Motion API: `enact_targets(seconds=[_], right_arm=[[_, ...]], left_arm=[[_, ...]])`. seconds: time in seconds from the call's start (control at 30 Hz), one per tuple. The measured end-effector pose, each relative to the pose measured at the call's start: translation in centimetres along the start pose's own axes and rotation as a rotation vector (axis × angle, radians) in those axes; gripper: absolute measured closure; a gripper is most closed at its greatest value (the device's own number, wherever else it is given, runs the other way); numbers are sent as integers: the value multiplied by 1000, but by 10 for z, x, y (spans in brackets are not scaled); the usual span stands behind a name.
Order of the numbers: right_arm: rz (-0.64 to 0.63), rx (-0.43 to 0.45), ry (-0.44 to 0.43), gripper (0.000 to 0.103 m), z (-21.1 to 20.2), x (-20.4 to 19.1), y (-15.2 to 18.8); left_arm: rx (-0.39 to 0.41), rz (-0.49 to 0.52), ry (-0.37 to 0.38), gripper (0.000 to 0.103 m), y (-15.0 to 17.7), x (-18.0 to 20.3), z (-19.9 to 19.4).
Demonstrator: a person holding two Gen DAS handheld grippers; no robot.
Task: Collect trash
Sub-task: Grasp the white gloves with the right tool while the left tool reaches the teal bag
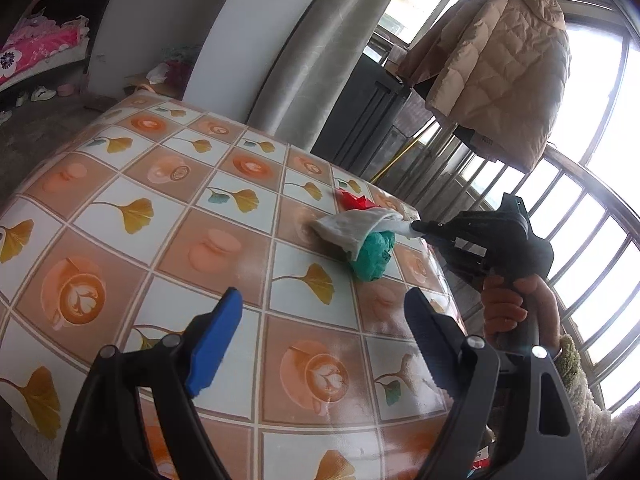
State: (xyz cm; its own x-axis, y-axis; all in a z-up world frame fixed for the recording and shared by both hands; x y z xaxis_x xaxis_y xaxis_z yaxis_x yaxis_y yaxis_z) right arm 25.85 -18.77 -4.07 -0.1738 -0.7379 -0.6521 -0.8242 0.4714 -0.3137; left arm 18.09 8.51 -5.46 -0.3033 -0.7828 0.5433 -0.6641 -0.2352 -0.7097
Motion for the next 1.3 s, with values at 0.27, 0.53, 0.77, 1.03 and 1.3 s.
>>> enact_targets(seconds=[0.27,0.53,0.77,1.03,1.3], right_arm=[[-274,-140,-156,102,-8,-75,70],[-370,-269,-219,102,-39,-76,130],[-273,-271,-117,102,-62,-13,131],[-113,-266,-79,102,-57,42,128],[-98,-262,-99,101,-54,53,127]], left_arm=[[50,-52,4,35,-7,-17,-18],[52,-78,8,47,-7,-27,-26],[13,-80,42,53,-4,-16,-8],[-120,-240,166,54,-14,-9,46],[-197,-668,382,54,-34,-29,115]])
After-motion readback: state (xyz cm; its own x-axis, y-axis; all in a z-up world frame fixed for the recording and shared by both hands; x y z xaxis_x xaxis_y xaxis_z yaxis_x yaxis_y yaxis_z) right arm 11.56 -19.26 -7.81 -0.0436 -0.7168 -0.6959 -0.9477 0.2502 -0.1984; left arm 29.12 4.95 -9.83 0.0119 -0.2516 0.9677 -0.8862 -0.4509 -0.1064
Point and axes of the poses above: each gripper's, at about its wrist camera, not at the fingertips, and z roughly the way its jaws point, x to its right, y to its underside, the point moved 6 cm from there along z, roughly the way its jaws point, and after that the axes turned 7 degrees about y, right-handed, at the moved point
